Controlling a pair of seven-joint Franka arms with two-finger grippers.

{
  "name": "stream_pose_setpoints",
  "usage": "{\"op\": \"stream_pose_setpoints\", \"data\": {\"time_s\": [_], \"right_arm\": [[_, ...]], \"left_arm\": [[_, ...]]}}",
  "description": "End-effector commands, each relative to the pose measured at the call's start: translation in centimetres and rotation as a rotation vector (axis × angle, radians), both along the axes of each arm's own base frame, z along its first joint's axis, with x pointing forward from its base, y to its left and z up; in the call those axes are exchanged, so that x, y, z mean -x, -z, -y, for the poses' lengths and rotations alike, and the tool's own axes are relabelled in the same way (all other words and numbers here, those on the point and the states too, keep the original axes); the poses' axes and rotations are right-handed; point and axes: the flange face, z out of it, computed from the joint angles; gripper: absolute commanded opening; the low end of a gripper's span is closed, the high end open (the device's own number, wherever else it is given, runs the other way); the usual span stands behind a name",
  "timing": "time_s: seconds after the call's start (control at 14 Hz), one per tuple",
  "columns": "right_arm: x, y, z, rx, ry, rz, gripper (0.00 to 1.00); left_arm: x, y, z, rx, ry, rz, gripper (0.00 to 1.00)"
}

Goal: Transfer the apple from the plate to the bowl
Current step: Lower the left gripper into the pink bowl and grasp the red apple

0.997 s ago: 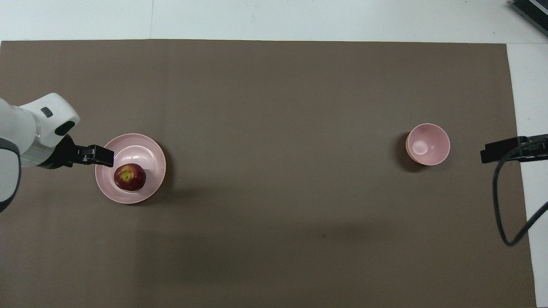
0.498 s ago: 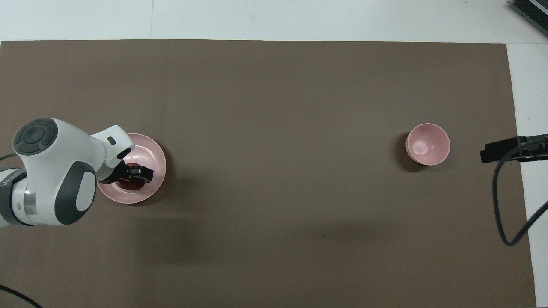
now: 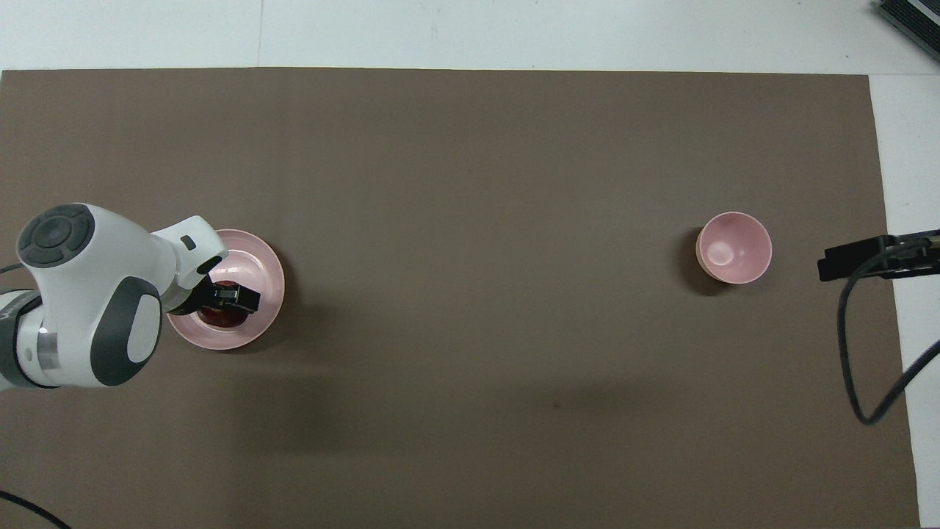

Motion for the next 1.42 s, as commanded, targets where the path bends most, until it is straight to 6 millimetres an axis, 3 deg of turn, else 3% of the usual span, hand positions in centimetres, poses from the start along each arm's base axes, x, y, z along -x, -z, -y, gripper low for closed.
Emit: {"op": "stream_pose_setpoints", "data": {"time_s": [0.0, 0.07, 0.14, 0.36, 0.64, 0.85, 1.07, 1.35], "right_arm": [[0.3, 0.2, 0.2, -0.004, -0.019, -0.005, 1.0], [0.3, 0.2, 0.1, -0.004, -0.02, -0.005, 1.0], [0.3, 0.2, 0.1, -0.004, -0.02, -0.005, 1.0], [0.3, 0.2, 0.2, -0.004, -0.019, -0.007, 1.0], [0.3, 0.2, 0.1, -0.004, -0.02, -0.005, 1.0], [0.3, 0.2, -0.7, -0.003, -0.034, -0.007, 1.0], [0.3, 0.0, 0.3, -0.005, -0.018, -0.002, 1.0], [0.3, 0.0, 1.3, -0.003, 0.001, -0.001, 1.0]], "left_arm": [[0.4, -0.1, -1.2, 0.008, 0.023, 0.022, 0.62], [0.4, -0.1, -1.2, 0.008, 0.022, 0.022, 0.24], [0.4, -0.1, -1.2, 0.007, 0.013, 0.022, 0.0], [-0.9, -0.8, -1.1, 0.013, -0.006, -0.009, 0.0], [-4.7, -5.5, -0.8, 0.048, -0.062, -0.154, 0.0], [-5.1, -8.3, 0.4, 0.103, -0.176, -0.186, 0.0], [-5.5, -11.9, 2.3, 0.188, -0.288, -0.236, 0.0], [-4.8, -13.1, 5.2, 0.2, -0.443, -0.33, 0.0]]}}
